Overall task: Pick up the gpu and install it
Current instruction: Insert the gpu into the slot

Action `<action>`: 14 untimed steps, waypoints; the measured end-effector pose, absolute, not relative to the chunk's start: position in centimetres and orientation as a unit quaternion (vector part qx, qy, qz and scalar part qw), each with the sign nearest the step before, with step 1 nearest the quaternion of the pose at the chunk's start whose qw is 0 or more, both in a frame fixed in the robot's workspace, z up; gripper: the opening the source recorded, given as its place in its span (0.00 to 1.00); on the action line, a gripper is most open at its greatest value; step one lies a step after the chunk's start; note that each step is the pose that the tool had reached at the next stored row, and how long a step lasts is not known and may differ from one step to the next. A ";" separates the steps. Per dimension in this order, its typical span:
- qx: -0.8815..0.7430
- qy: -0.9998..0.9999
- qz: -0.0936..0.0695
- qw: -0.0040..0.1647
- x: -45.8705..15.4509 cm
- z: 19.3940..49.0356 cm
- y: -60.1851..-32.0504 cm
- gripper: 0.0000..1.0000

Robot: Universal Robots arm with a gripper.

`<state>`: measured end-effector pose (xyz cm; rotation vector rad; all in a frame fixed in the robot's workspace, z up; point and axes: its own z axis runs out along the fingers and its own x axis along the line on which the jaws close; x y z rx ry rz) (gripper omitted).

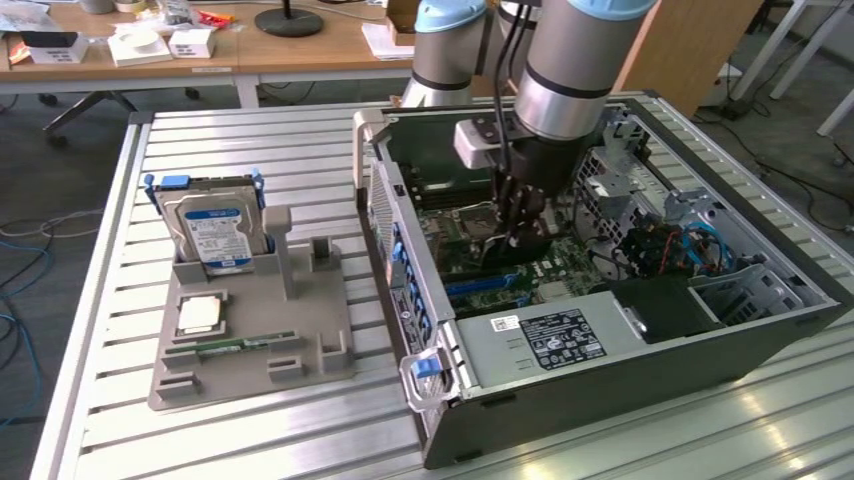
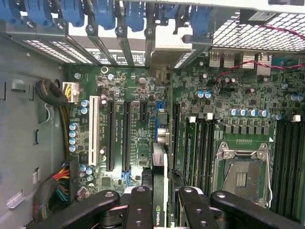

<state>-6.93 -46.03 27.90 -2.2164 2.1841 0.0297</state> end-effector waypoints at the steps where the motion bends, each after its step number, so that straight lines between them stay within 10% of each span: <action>1: -0.712 0.702 0.010 0.015 -7.0 27.9 -46.0 0.26; 14: -0.712 0.702 0.010 0.015 -7.4 27.7 -46.0 0.26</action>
